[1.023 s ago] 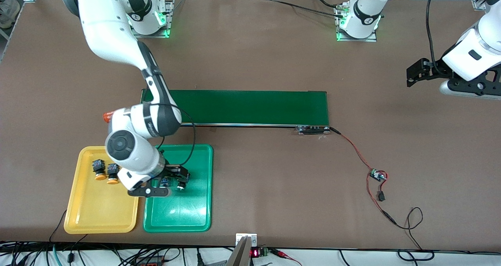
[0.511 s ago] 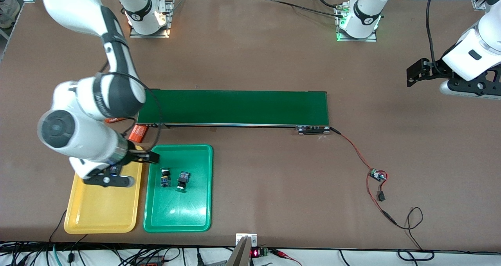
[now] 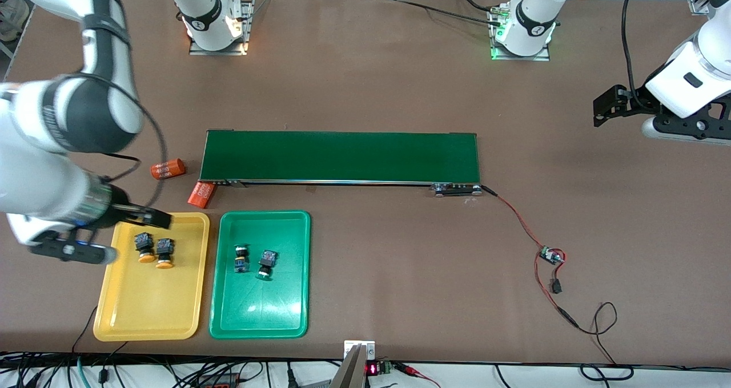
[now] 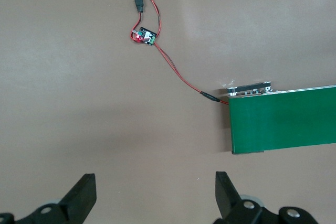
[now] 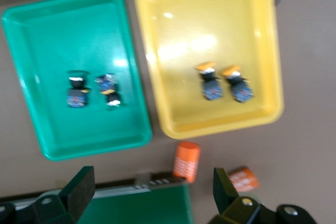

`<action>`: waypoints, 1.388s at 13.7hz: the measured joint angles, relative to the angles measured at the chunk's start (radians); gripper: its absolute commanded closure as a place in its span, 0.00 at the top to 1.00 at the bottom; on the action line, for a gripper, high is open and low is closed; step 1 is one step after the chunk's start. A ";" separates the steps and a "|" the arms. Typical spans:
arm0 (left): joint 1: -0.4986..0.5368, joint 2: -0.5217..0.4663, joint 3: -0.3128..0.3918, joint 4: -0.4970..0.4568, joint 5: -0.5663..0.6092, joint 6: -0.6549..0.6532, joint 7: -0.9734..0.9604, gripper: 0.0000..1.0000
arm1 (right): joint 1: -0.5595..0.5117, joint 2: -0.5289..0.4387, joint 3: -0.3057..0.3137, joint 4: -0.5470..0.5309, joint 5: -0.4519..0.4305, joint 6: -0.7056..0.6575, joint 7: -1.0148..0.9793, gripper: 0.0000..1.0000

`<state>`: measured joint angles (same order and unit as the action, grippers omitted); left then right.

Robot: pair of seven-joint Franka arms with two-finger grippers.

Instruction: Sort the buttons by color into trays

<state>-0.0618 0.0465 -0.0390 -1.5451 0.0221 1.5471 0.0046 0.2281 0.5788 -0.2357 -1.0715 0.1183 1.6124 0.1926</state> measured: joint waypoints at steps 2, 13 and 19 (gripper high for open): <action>0.000 0.000 0.000 0.000 0.000 0.000 0.000 1.00 | -0.078 -0.096 -0.002 -0.102 -0.001 -0.013 -0.098 1.00; 0.000 0.000 0.000 0.000 0.000 0.000 0.000 1.00 | -0.280 -0.429 0.190 -0.420 -0.135 0.018 -0.183 1.00; 0.000 0.000 0.000 0.000 0.000 0.000 0.000 1.00 | -0.292 -0.547 0.185 -0.566 -0.137 0.049 -0.187 1.00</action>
<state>-0.0615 0.0465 -0.0389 -1.5450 0.0221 1.5469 0.0046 -0.0636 0.0317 -0.0508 -1.6376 -0.0185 1.6609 0.0056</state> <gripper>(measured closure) 0.000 0.000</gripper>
